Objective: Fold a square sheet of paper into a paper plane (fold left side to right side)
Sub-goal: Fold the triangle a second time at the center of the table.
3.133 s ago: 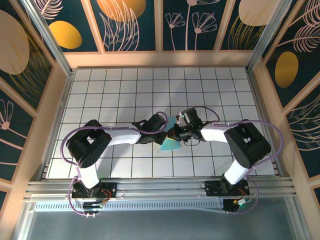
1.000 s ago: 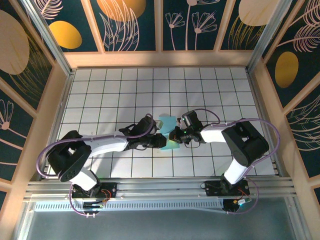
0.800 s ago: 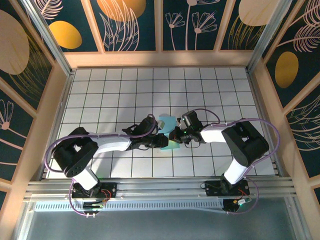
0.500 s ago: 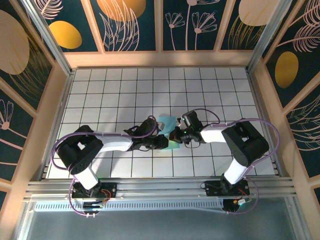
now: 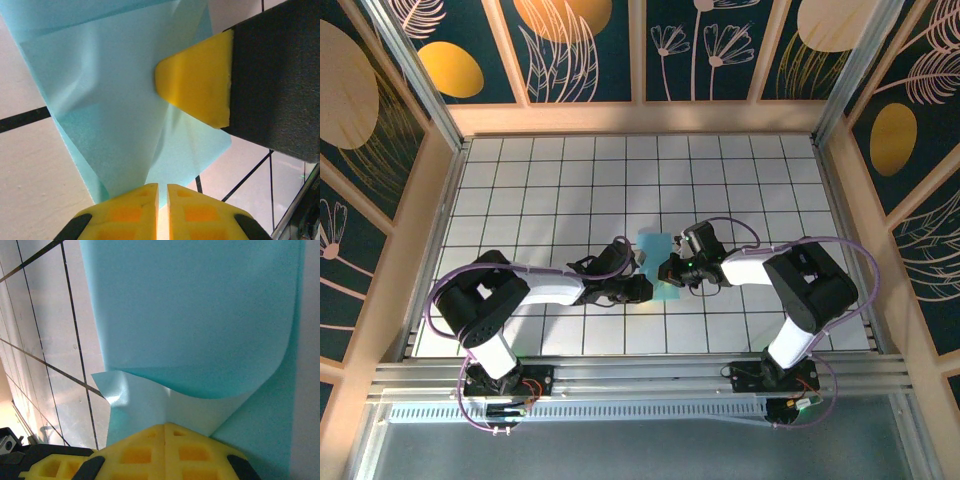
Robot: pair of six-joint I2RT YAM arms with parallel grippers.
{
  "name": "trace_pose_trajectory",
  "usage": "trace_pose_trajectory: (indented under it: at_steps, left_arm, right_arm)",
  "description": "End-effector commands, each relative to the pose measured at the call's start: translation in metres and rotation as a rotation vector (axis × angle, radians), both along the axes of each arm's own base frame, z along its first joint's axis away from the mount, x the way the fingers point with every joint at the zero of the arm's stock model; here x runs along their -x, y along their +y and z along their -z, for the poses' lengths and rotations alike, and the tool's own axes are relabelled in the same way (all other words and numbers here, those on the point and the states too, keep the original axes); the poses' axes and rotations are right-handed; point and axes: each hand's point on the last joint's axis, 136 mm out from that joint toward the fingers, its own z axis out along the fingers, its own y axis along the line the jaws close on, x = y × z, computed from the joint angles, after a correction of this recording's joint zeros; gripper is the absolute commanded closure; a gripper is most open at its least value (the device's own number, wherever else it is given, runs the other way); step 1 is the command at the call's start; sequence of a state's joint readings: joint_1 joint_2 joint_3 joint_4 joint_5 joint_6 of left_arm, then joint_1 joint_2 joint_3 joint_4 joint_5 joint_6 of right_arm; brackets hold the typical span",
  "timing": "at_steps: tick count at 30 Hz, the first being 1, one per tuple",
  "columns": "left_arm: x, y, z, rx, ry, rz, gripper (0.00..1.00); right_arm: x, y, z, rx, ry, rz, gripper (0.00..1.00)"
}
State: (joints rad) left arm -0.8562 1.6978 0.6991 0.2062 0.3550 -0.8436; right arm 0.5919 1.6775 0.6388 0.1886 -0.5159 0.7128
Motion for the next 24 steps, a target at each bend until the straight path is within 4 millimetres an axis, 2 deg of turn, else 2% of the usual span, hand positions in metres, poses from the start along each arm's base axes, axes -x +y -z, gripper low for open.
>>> trace_pose_trajectory:
  at_steps: [1, 17, 24]
  left_arm:
    - [0.0001, 0.006, 0.0085, -0.019, 0.01, -0.023, 0.87]
    - [0.0012, 0.0126, 0.0127, -0.046, 0.007, -0.032, 0.87]
    - [0.0035, 0.0143, 0.0169, -0.055, 0.016, -0.028, 0.88]
  right_arm:
    - [0.0248, -0.0198, 0.0336, 0.112, 0.094, -0.003, 1.0]
    - [0.0255, -0.0205, 0.0357, 0.114, 0.099, -0.001, 1.0]
    - [0.022, -0.015, 0.0277, 0.09, 0.084, -0.013, 1.0]
